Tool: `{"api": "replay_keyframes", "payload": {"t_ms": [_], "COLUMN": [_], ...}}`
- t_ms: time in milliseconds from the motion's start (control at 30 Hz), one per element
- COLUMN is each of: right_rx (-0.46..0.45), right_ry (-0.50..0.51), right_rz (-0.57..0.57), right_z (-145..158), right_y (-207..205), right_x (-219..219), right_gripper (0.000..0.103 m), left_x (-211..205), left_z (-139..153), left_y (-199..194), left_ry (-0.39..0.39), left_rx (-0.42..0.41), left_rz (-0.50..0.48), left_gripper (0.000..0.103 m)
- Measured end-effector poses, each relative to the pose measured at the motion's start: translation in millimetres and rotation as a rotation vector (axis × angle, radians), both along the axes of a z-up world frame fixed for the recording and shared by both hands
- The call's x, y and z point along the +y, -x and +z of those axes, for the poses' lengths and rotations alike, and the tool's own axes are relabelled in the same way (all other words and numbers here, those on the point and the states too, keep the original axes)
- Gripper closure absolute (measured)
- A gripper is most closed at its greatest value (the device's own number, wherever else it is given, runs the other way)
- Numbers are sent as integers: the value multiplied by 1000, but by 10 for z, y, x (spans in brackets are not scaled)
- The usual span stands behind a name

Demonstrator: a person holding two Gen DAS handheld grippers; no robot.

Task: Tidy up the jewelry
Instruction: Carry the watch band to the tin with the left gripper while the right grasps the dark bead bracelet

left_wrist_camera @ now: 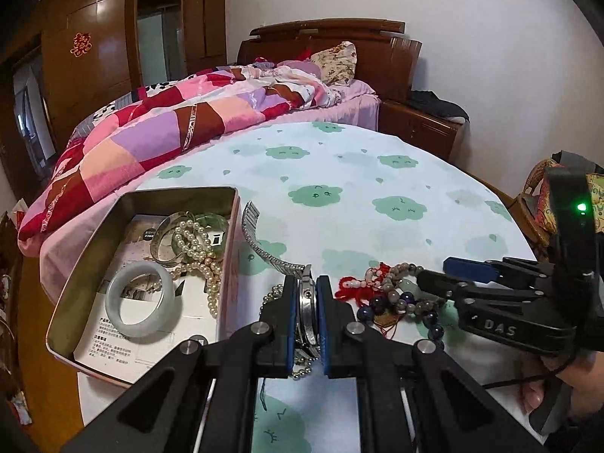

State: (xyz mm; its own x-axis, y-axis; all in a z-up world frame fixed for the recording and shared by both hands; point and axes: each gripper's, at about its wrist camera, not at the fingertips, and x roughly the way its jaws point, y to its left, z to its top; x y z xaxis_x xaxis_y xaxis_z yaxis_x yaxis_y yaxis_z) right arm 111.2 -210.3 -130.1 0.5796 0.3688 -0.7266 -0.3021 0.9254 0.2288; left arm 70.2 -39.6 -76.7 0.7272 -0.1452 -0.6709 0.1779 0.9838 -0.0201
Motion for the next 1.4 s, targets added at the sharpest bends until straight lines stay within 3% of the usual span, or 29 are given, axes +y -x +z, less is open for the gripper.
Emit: {"api": "replay_keyframes", "payload": {"t_ms": [233, 300, 400, 567, 1067, 1400], "right_rx": [-15, -20, -31, -52, -176, -206], "right_ry": [132, 124, 122, 8, -59, -95], "right_rz": [40, 60, 70, 27, -23, 17], "right_z": [-8, -8, 0, 58, 443, 664], "right_y": [5, 18, 42, 68, 222, 282], "right_x": [208, 210, 211, 23, -122, -29], "right_gripper": [63, 84, 92, 92, 92, 92], "left_x": [-38, -34, -21, 3, 73, 259], "left_z": [-18, -11, 1, 28, 312, 492], "left_y": [0, 8, 9, 22, 151, 198], "left_ry": [-1, 1, 5, 10, 33, 62], "left_rx": [5, 2, -1, -8, -75, -104], "left_rz": [-9, -10, -7, -3, -6, 20], "left_gripper": [94, 94, 94, 94, 94, 94]}}
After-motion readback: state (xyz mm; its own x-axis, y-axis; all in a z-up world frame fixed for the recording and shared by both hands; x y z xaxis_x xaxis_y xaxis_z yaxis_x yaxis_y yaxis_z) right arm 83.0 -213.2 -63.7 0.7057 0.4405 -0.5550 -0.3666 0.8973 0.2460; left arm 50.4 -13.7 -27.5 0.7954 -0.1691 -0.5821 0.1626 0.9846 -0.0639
